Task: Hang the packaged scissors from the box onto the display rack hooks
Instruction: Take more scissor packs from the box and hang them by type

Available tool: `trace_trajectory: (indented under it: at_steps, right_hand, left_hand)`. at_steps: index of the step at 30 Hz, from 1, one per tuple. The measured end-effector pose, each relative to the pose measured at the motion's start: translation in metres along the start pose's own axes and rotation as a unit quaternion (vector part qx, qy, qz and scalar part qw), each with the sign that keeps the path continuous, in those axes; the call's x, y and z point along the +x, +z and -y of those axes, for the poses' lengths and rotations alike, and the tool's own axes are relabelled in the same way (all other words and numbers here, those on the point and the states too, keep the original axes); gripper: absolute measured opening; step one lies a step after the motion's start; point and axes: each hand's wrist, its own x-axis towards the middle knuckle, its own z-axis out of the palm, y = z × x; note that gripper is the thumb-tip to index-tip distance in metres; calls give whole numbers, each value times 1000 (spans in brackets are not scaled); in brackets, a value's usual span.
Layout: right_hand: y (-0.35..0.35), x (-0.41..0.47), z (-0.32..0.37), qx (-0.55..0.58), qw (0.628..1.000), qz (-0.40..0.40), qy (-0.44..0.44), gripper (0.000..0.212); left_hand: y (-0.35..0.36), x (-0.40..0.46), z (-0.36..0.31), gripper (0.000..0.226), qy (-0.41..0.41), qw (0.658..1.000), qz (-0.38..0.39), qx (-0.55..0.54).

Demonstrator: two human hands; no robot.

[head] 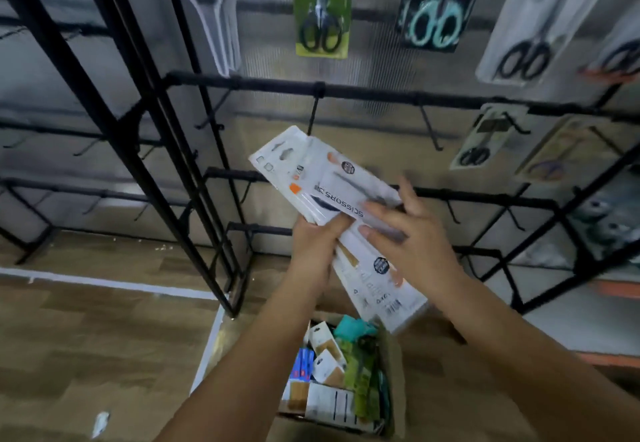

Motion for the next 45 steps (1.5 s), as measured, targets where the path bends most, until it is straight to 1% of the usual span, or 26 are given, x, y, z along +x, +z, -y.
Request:
trace_trajectory:
  at_steps: [2,4,6,8,9,11,14,16,17,19,21,23,26,30,33,37,39,41,43,45]
  right_hand:
    - [-21,12,7,-16,998,67,-3,37]
    - [-40,20,8,-27,993,109,-18,44]
    - [-53,27,7,-76,990,102,-62,37]
    - [-67,34,4,-92,988,84,-96,45]
    - [-75,39,3,-71,989,87,-94,53]
    - [-95,47,0,19,993,99,-67,71]
    - [-123,58,-7,110,989,97,-31,92]
    - [-138,65,-8,147,985,91,-24,101]
    - [-143,66,-8,153,984,85,-26,100]
    - [-151,67,-11,135,989,55,-30,98]
    - [-157,64,-18,100,995,-7,-25,99]
    - [-164,62,-27,78,996,-53,-5,98]
    - [-179,57,-43,39,992,-112,36,99]
    - [-200,43,-70,-20,970,-227,85,99]
    - [-221,31,-87,-12,949,-292,121,99]
    - [-269,27,-104,63,926,-337,156,96]
    - [-297,29,-114,55,918,-358,162,95]
    - [-325,33,-123,45,911,-378,162,96]
    - [-349,38,-134,9,909,-384,162,97]
    - [-367,42,-147,-30,912,-372,172,98]
  left_hand:
    - [5,-2,-15,25,15,1000,12,-14]
    - [11,-4,-26,24,16,999,16,-28]
    - [20,-7,-33,24,26,999,18,-28]
    - [31,-11,-39,23,41,999,21,-21]
    - [37,-14,-44,24,42,999,20,-21]
    - [50,-17,-56,30,44,999,22,-22]
    - [71,-19,-76,31,88,995,53,-7]
    - [84,-20,-89,28,125,989,81,13]
    - [91,-20,-94,28,144,985,95,28]
    - [104,-19,-102,27,172,977,116,58]
    - [118,-17,-106,29,189,970,131,82]
    - [131,-12,-108,28,201,962,147,110]
    - [146,0,-110,25,196,958,156,138]
    - [162,16,-104,25,189,957,173,137]
    - [176,20,-97,23,191,956,182,126]
    - [202,23,-91,24,202,948,207,130]
    - [219,26,-89,30,213,944,213,133]
    - [239,30,-87,32,222,946,201,123]
    - [259,34,-82,28,231,946,196,116]
    - [277,38,-73,23,228,948,190,114]
